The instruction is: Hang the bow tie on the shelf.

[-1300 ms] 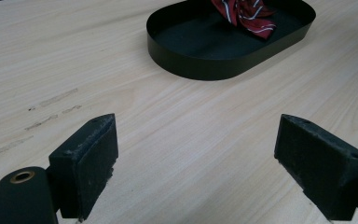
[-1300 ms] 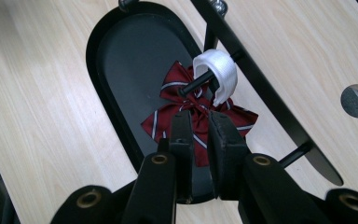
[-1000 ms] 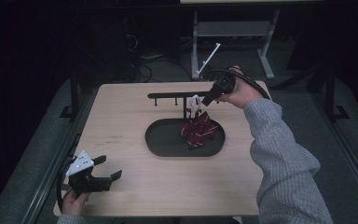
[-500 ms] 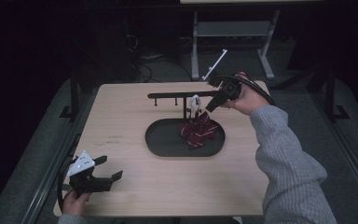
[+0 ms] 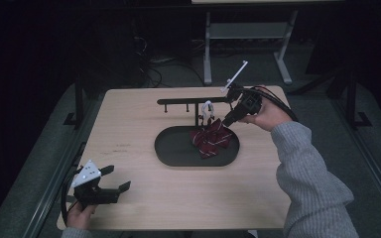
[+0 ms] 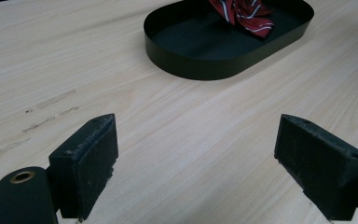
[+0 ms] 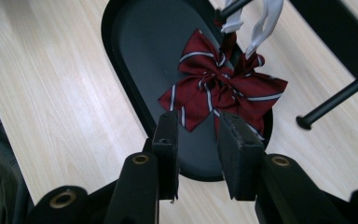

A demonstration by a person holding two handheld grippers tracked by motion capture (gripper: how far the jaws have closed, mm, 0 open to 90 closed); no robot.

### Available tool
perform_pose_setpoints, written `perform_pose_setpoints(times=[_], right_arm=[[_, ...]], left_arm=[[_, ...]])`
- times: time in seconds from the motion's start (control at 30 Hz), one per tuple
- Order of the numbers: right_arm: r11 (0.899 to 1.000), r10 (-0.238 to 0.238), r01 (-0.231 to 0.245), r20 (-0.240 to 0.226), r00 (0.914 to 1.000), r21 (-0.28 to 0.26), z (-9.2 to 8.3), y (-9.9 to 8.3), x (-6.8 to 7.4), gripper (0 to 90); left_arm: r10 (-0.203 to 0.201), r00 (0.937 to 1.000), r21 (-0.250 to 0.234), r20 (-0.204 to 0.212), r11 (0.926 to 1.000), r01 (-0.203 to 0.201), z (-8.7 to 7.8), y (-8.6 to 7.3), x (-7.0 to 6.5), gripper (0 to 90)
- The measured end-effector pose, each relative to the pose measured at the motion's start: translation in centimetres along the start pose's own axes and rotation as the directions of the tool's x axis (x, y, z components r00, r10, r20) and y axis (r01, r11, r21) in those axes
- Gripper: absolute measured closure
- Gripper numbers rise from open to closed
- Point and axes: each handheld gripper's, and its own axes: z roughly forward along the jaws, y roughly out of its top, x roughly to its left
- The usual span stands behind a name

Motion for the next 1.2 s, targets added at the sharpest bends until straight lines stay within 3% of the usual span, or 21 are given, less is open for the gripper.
perform_pose_setpoints(times=[0.7,1.2], right_arm=[[0.999,0.01,-0.011,-0.025,0.9996,-0.048,0.5,-4.1,1.6,64.2],[0.997,0.032,-0.035,-0.046,0.9984,-0.065,2.3,-7.3,2.3,61.7]], left_arm=[[0.01,0.9999,0.005,0.001,0.9999,-0.01,0.1,0.1,-0.1,13.1],[0.017,0.9999,0.01,0.001,0.9998,-0.017,0.2,0.0,-0.2,13.1]])
